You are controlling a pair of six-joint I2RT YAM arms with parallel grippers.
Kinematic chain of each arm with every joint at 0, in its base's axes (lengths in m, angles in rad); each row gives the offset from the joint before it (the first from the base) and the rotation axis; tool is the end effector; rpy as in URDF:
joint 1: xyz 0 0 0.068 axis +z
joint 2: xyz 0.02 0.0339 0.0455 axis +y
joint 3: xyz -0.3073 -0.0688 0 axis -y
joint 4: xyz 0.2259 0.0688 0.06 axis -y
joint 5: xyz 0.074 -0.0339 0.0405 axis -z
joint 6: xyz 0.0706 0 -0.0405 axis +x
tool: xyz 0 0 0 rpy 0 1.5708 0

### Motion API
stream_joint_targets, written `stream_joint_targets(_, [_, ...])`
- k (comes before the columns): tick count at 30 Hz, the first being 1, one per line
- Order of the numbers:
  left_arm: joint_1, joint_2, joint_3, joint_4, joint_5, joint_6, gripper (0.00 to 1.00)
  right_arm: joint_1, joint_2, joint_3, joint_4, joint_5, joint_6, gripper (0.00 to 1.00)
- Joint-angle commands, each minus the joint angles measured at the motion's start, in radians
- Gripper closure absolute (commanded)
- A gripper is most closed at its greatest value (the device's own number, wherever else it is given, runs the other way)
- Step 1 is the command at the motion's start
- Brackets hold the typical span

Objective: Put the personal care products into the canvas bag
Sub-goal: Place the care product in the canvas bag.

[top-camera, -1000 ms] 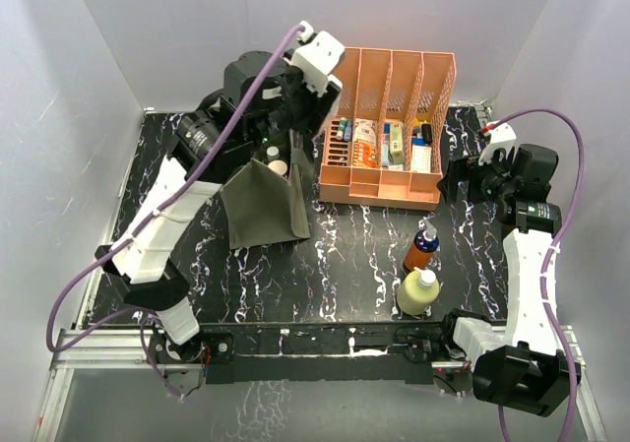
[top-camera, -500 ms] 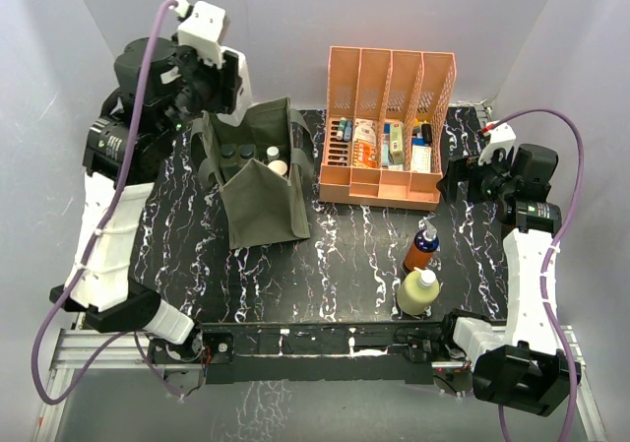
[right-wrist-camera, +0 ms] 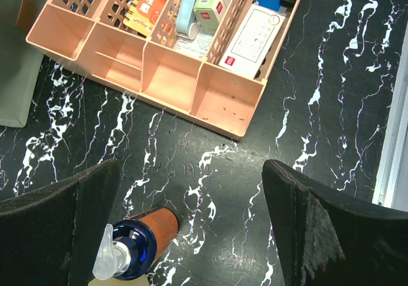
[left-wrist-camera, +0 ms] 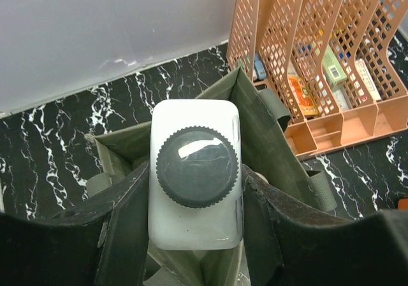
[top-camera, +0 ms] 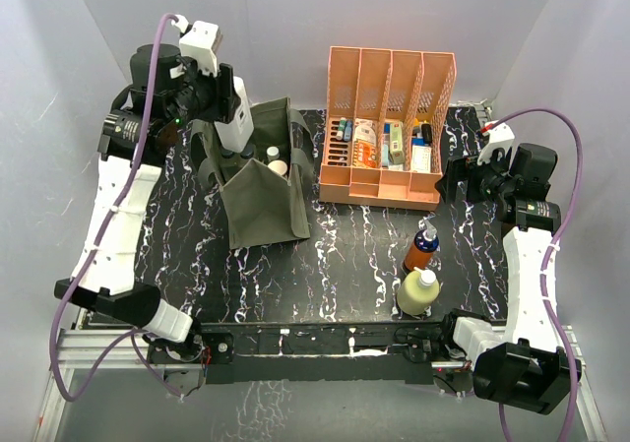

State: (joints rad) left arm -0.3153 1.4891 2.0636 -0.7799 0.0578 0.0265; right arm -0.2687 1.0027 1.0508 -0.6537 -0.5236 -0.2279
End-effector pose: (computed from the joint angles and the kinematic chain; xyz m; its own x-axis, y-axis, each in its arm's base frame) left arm 0.2777 -0.0949 0.5634 -0.1842 0.0879 -0.9789 0.3684 0.9296 0.0142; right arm 0.1911 -0.0160 0.3664 -0.4970 -0.0661 -0.8652 -0.2861 0.9538 0.0915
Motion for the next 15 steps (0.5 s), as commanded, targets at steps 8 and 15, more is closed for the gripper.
stream_joint_targets(8, [0.008,-0.139,-0.141,0.181,0.074,0.015,1.00,-0.003,-0.027,-0.001,0.062,-0.015,0.003,0.01])
stream_joint_targets(15, [0.008,-0.206,-0.167,0.139,0.132,0.003,1.00,-0.003,-0.026,-0.008,0.066,-0.022,0.002,0.01])
